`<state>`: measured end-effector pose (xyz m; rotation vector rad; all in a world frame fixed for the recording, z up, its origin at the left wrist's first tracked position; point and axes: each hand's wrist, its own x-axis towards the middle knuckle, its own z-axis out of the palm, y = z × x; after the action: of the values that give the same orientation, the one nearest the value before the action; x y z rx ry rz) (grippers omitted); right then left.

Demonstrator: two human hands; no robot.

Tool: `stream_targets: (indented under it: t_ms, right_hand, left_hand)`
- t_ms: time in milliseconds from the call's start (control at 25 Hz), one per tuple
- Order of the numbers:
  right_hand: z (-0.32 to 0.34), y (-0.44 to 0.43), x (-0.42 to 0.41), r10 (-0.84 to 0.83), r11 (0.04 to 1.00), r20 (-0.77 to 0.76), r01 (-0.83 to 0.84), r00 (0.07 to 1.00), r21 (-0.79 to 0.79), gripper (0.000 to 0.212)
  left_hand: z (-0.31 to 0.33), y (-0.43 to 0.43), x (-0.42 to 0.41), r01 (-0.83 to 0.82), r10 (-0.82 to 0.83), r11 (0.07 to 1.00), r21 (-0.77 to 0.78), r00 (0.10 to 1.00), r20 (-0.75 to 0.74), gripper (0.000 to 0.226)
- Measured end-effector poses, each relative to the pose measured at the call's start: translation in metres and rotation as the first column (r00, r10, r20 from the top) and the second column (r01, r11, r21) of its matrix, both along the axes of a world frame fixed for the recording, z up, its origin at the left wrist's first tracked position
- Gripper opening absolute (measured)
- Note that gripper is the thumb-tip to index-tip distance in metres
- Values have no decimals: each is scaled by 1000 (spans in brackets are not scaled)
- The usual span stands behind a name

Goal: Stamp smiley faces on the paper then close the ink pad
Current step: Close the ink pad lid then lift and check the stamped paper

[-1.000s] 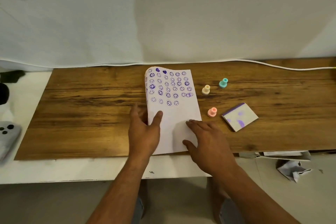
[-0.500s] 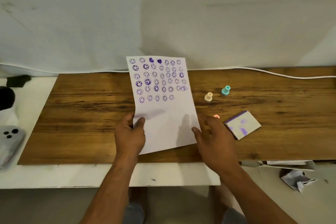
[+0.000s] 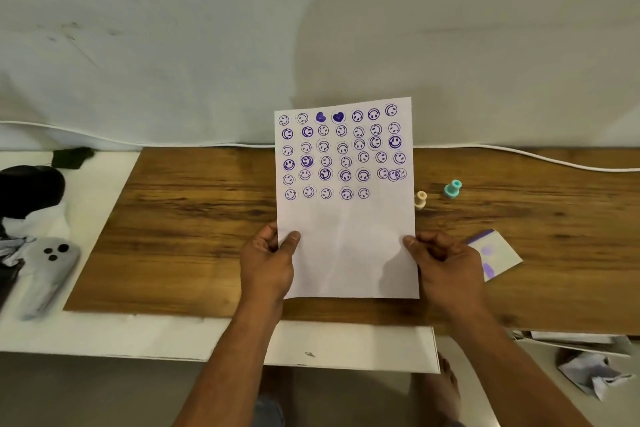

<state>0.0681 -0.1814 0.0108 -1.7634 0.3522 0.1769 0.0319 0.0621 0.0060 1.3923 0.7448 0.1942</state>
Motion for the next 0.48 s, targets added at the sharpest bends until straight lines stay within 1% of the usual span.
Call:
stream_targets:
  t_ms: [240, 480]
  right_hand:
    - [-1, 1, 0, -23, 999, 8, 22, 1000, 27, 9]
    - [-1, 0, 1, -19, 1000, 5, 19, 1000, 5, 8]
  left_hand:
    - [-1, 0, 0, -12, 12, 1000, 22, 1000, -2, 26]
    - [1, -2, 0, -9, 8, 1000, 29, 1000, 12, 26]
